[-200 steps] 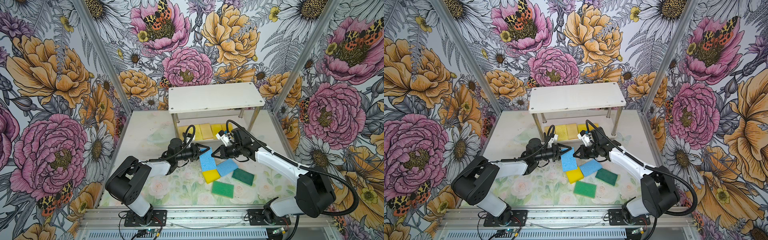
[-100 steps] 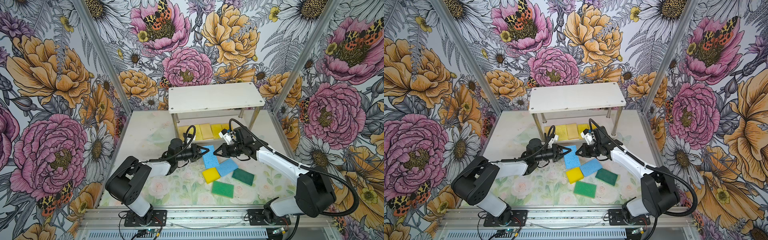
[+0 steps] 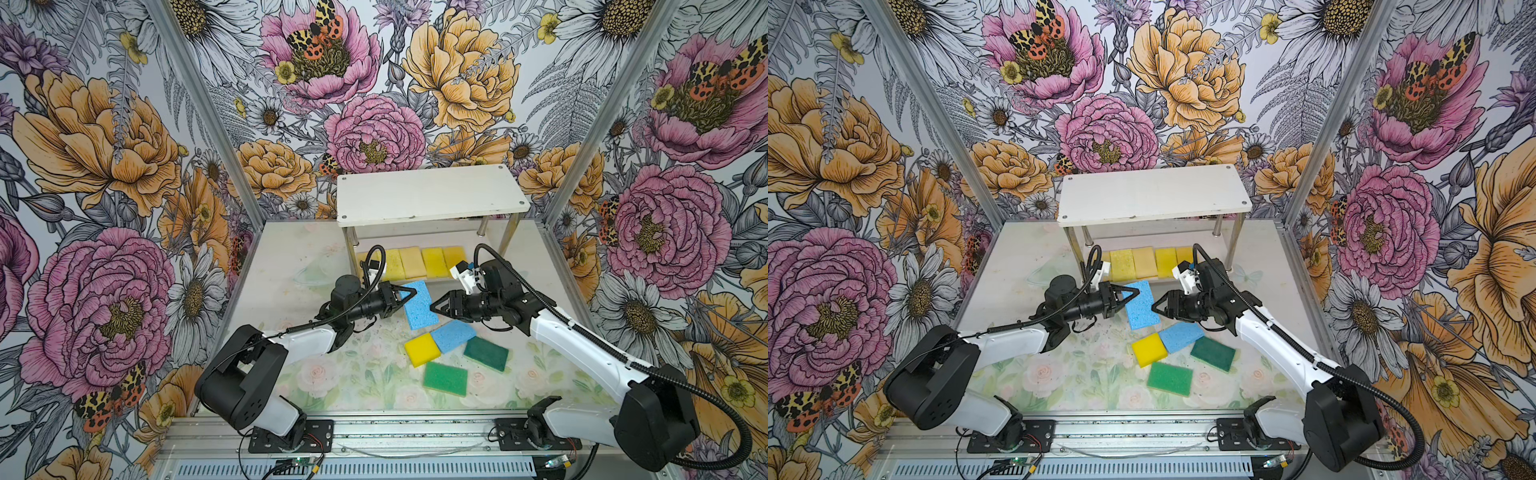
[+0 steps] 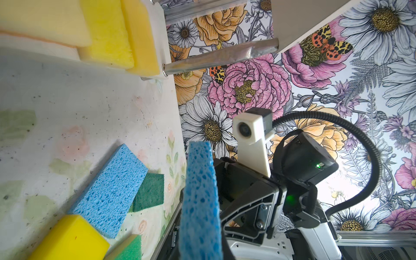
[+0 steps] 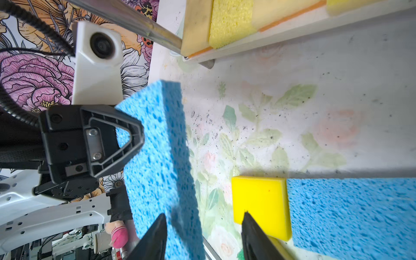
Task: Arrange cleaning sponges on a shelf
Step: Pick up the cleaning sponge at the center of the table.
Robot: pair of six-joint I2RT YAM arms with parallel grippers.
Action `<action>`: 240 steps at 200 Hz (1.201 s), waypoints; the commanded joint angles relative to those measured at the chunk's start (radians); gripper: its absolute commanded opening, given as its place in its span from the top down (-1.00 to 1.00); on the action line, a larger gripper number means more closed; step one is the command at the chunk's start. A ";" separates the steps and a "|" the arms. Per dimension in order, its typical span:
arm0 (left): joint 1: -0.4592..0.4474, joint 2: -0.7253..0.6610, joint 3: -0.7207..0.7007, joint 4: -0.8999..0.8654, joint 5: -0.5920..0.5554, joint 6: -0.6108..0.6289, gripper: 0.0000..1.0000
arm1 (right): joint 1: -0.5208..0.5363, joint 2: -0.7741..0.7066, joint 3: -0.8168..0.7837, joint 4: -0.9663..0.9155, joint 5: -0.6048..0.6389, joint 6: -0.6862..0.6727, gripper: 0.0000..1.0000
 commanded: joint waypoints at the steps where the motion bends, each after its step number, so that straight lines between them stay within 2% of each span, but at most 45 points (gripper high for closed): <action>1: -0.023 -0.014 0.002 0.042 -0.062 0.009 0.83 | 0.019 -0.048 -0.018 0.000 -0.002 0.028 -0.10; 39: -0.038 -0.014 0.004 0.046 -0.072 0.006 0.82 | 0.038 -0.072 -0.006 0.001 0.008 0.041 -0.02; 79: -0.037 -0.044 0.006 0.004 -0.079 0.022 0.81 | 0.055 -0.072 0.017 0.002 0.014 0.053 0.31; 128: -0.031 -0.089 0.002 -0.060 -0.088 0.049 0.80 | 0.061 -0.079 0.007 0.000 0.018 0.061 0.26; 151: -0.028 -0.097 0.003 -0.070 -0.085 0.052 0.79 | 0.061 -0.086 0.004 0.000 0.022 0.064 0.48; 182: -0.029 -0.089 0.010 -0.070 -0.079 0.050 0.79 | 0.064 -0.090 0.013 0.000 0.028 0.066 0.96; 196: -0.029 -0.089 0.010 -0.070 -0.077 0.049 0.78 | 0.065 -0.092 0.017 0.000 0.035 0.069 1.00; 215: -0.025 -0.090 0.009 -0.076 -0.071 0.051 0.68 | 0.065 -0.098 0.017 -0.002 0.057 0.072 1.00; 240: -0.010 -0.108 0.002 -0.104 -0.065 0.061 0.10 | 0.060 -0.109 0.022 -0.005 0.101 0.084 1.00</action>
